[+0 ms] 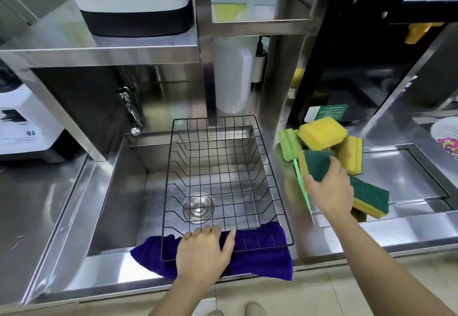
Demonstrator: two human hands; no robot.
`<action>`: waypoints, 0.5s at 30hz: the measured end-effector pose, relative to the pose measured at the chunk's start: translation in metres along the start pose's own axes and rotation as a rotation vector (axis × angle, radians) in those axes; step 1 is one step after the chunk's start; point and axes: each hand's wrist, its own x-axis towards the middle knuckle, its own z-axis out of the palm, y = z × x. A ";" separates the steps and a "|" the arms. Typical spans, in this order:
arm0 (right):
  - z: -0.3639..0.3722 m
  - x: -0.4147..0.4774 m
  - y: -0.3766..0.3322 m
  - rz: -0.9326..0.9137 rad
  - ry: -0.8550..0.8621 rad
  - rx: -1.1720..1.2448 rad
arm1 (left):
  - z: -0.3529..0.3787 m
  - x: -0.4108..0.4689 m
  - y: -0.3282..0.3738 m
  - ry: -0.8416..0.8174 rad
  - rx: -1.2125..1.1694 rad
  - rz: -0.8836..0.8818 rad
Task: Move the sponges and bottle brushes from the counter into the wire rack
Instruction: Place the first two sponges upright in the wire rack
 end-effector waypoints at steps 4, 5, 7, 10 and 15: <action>-0.010 -0.001 -0.043 -0.168 0.006 0.338 | 0.010 -0.002 -0.003 0.165 -0.040 0.058; -0.010 -0.003 -0.054 -0.236 -0.043 0.401 | 0.012 -0.002 -0.004 0.186 -0.040 0.065; -0.007 -0.009 -0.072 -0.358 -0.169 0.462 | 0.012 -0.003 -0.005 0.189 -0.046 0.067; 0.008 -0.022 -0.090 -0.522 -0.363 0.344 | 0.012 -0.003 -0.006 0.181 -0.048 0.073; 0.048 -0.048 -0.100 -0.701 -0.715 0.044 | 0.015 -0.002 -0.007 0.183 -0.062 0.071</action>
